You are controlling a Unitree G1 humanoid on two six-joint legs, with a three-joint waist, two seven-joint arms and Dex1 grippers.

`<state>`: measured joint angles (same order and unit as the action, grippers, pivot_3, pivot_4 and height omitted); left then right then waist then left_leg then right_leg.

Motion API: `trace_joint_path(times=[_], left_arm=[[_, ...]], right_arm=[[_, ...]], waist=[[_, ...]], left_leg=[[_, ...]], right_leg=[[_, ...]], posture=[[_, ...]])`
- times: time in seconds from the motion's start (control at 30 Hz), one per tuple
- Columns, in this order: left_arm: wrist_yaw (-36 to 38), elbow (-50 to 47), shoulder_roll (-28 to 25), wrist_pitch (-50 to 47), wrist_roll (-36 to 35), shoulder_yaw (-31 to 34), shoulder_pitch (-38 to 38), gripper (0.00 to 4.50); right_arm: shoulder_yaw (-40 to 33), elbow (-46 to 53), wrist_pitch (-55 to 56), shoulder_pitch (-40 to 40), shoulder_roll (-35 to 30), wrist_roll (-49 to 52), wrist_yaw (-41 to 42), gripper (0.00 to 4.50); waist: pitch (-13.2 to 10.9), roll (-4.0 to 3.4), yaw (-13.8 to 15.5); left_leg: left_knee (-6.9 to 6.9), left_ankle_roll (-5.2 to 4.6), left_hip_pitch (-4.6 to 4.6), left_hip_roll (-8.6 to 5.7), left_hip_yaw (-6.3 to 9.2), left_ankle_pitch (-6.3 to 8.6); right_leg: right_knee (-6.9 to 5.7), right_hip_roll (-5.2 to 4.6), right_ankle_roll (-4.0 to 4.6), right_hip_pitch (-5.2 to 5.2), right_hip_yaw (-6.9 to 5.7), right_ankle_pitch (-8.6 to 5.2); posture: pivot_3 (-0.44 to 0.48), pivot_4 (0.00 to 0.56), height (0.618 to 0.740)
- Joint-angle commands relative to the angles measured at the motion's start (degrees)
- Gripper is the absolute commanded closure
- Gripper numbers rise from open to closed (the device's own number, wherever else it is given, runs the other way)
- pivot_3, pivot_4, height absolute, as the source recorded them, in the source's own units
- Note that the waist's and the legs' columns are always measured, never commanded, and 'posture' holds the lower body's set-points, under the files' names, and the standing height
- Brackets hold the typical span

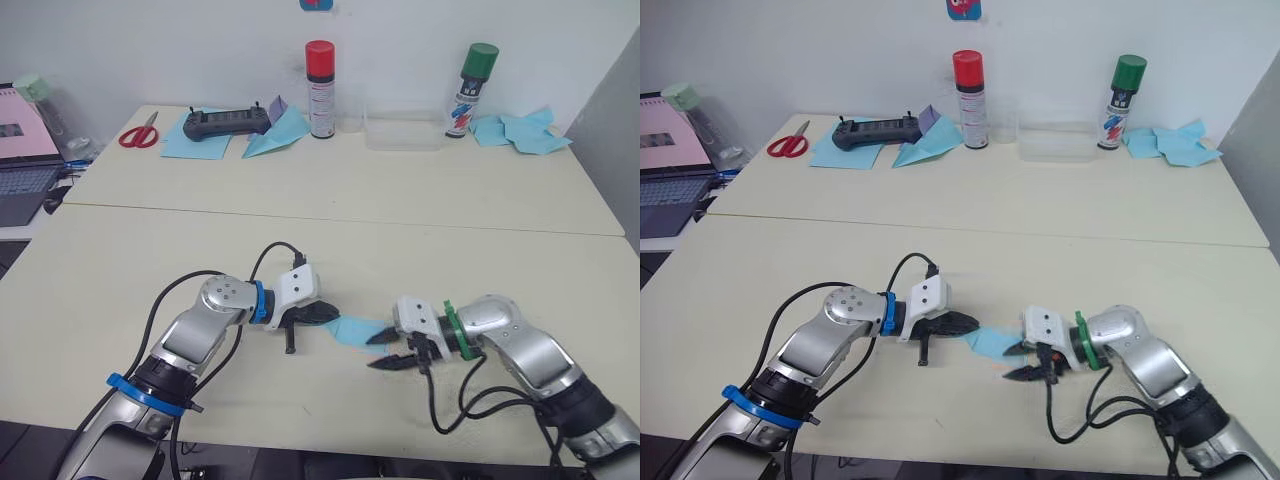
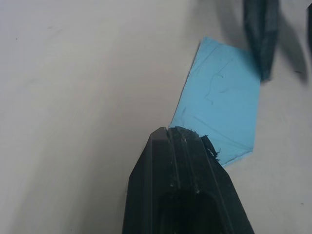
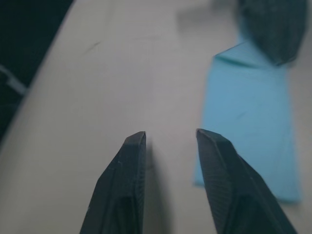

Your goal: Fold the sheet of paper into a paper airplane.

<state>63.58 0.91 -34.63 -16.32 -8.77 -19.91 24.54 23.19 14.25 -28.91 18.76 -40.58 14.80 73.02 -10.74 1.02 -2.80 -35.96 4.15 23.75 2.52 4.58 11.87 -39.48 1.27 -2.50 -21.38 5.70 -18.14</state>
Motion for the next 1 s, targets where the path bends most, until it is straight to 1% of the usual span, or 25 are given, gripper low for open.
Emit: trace_joint_path(times=[0.03, 0.13, 0.23, 0.3, 0.37, 0.4, 0.43, 0.5, 0.6, 0.7, 0.9, 1.0], left_arm=[[0.4, 2.1, -0.5, -0.1, 2.5, -1.9, -1.5, 4.5], [0.4, 1.9, -0.1, -0.3, 2.6, -1.8, -1.7, 4.5], [0.2, 1.7, 0.1, -0.5, 2.5, -1.7, -1.9, 4.5], [0.2, 2.0, 0.2, -0.3, 2.6, -1.7, -1.8, 4.5], [0.2, 2.0, 0.3, -0.2, 2.7, -1.9, -1.7, 4.5], [0.3, 2.1, 0.4, -0.2, 2.8, -1.9, -1.7, 4.5], [0.4, 2.2, 0.4, -0.1, 2.8, -2.0, -1.5, 4.5], [0.6, 2.5, 0.5, 0.0, 2.9, -2.1, -1.2, 4.5], [0.8, 2.8, 0.5, 0.1, 3.1, -2.2, -0.8, 4.5], [1.1, 3.0, 0.4, 0.2, 3.3, -2.2, -0.7, 4.5], [1.4, 3.9, 0.8, 0.5, 3.7, -2.4, -0.2, 4.5], [1.4, 4.3, 1.1, 0.8, 3.7, -2.7, -0.1, 4.5]], right_arm=[[-2.9, 3.3, -5.6, 1.8, -1.7, 5.0, 2.3, 2.89], [-6.4, 2.5, -8.6, 4.0, -0.5, 8.7, 0.8, 2.89], [-12.6, 0.9, -15.3, 7.2, 5.2, 15.8, -4.4, 2.89], [-14.5, -0.1, -16.3, 8.5, 8.4, 16.7, -7.9, 3.25], [-12.1, -1.7, -12.5, 8.2, 11.6, 12.1, -12.6, 3.85], [-9.9, -2.7, -10.2, 7.6, 12.7, 8.4, -15.7, 4.21], [-7.7, -3.1, -8.5, 7.0, 13.0, 5.6, -17.2, 4.45], [-5.2, -3.8, -6.7, 6.0, 13.2, 2.3, -19.0, 4.45], [-1.6, -4.1, -6.0, 4.0, 12.0, -1.6, -20.2, 4.45], [-0.8, -4.0, -7.4, 2.6, 10.4, -3.3, -21.3, 4.45], [-5.5, -3.4, -12.1, -0.1, 6.9, -2.4, -23.4, 4.45], [-8.4, -1.7, -13.6, -2.6, 3.6, -0.8, -22.5, 4.45]], waist=[[0.0, 0.0, 0.0], [0.0, 0.0, -0.2], [0.0, -0.01, -0.3], [0.0, -0.01, -0.3], [0.0, 0.01, -0.2], [0.0, 0.02, -0.1], [0.0, 0.01, -0.1], [0.0, 0.01, 0.0], [0.0, 0.01, 0.0], [0.1, 0.0, -0.1], [0.1, -0.01, 0.1], [0.2, -0.01, 0.3]], left_leg=[[0.0, 0.0, -0.02, 0.01, 0.0, 0.0], [-0.02, 0.0, -0.05, 0.01, -0.01, 0.0], [-0.06, 0.0, -0.05, 0.01, -0.01, 0.0], [-0.05, 0.0, -0.04, 0.01, 0.01, -0.01], [-0.03, 0.0, -0.02, 0.0, 0.01, 0.0], [-0.02, 0.0, -0.01, 0.0, 0.02, 0.0], [-0.01, 0.0, 0.0, 0.0, 0.02, 0.0], [0.0, 0.0, 0.01, 0.0, 0.01, 0.0], [-0.01, 0.0, 0.04, -0.02, -0.01, 0.0], [-0.02, 0.0, -0.01, -0.01, -0.01, 0.0], [-0.04, 0.0, -0.03, -0.02, 0.01, 0.0], [-0.05, 0.0, -0.02, -0.03, 0.0, 0.0]], right_leg=[[-0.01, 0.01, 0.0, 0.01, 0.0, 0.0], [-0.03, 0.02, -0.02, 0.01, 0.02, 0.01], [-0.03, 0.02, -0.06, 0.02, 0.03, 0.03], [-0.03, 0.02, -0.06, 0.03, 0.0, 0.03], [-0.02, 0.01, -0.06, 0.02, 0.0, 0.03], [-0.01, 0.0, -0.06, 0.02, -0.02, 0.03], [0.0, 0.0, -0.06, 0.01, -0.02, 0.03], [0.0, 0.0, -0.05, 0.0, -0.02, 0.03], [0.0, -0.01, -0.05, -0.04, 0.01, 0.03], [-0.01, 0.0, -0.06, -0.01, 0.01, 0.03], [0.01, -0.01, -0.06, 0.05, 0.01, 0.03], [0.06, -0.02, -0.06, 0.08, 0.01, 0.03]], posture=[[0.0, 0.15, 0.74], [0.0, 0.15, 0.74], [0.0, 0.15, 0.74], [0.0, 0.15, 0.74], [0.0, 0.15, 0.74], [0.0, 0.15, 0.74], [0.0, 0.15, 0.74], [0.0, 0.15, 0.74], [0.0, 0.15, 0.74], [0.0, 0.15, 0.74], [0.0, 0.15, 0.74], [0.0, 0.15, 0.74]])
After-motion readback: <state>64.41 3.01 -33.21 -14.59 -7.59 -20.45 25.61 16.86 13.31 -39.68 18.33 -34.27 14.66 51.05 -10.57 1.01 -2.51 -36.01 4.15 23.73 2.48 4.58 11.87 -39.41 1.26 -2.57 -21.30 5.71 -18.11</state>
